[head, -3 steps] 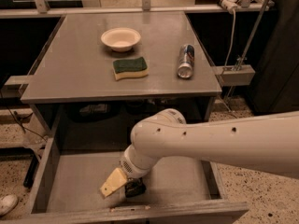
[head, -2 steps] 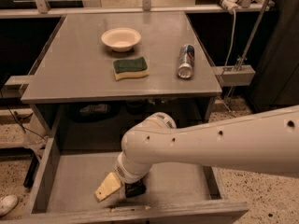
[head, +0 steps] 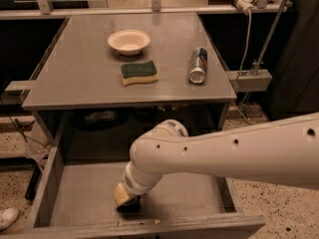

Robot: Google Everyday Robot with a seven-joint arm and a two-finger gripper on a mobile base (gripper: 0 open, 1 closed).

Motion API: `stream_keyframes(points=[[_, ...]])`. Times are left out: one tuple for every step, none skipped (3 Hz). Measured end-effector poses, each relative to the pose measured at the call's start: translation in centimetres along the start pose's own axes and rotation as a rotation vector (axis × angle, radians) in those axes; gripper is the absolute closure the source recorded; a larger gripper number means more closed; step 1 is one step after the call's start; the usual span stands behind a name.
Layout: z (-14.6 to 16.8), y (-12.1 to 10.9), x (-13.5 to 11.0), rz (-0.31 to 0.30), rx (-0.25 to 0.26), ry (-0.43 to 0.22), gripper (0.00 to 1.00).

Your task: Pick rxbar chocolate from top drawer and place on counter

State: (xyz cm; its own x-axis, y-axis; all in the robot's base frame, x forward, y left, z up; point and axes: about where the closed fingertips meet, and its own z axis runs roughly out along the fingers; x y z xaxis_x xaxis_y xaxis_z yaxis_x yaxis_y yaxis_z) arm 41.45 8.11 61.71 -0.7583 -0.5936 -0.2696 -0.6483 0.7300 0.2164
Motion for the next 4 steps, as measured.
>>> stream_keyframes(points=[[0.00,0.00,0.00,0.000,0.000,0.000,0.66],[0.00,0.00,0.00,0.000,0.000,0.000,0.89],[0.00,0.00,0.00,0.000,0.000,0.000,1.00],[0.00,0.00,0.00,0.000,0.000,0.000,0.86]])
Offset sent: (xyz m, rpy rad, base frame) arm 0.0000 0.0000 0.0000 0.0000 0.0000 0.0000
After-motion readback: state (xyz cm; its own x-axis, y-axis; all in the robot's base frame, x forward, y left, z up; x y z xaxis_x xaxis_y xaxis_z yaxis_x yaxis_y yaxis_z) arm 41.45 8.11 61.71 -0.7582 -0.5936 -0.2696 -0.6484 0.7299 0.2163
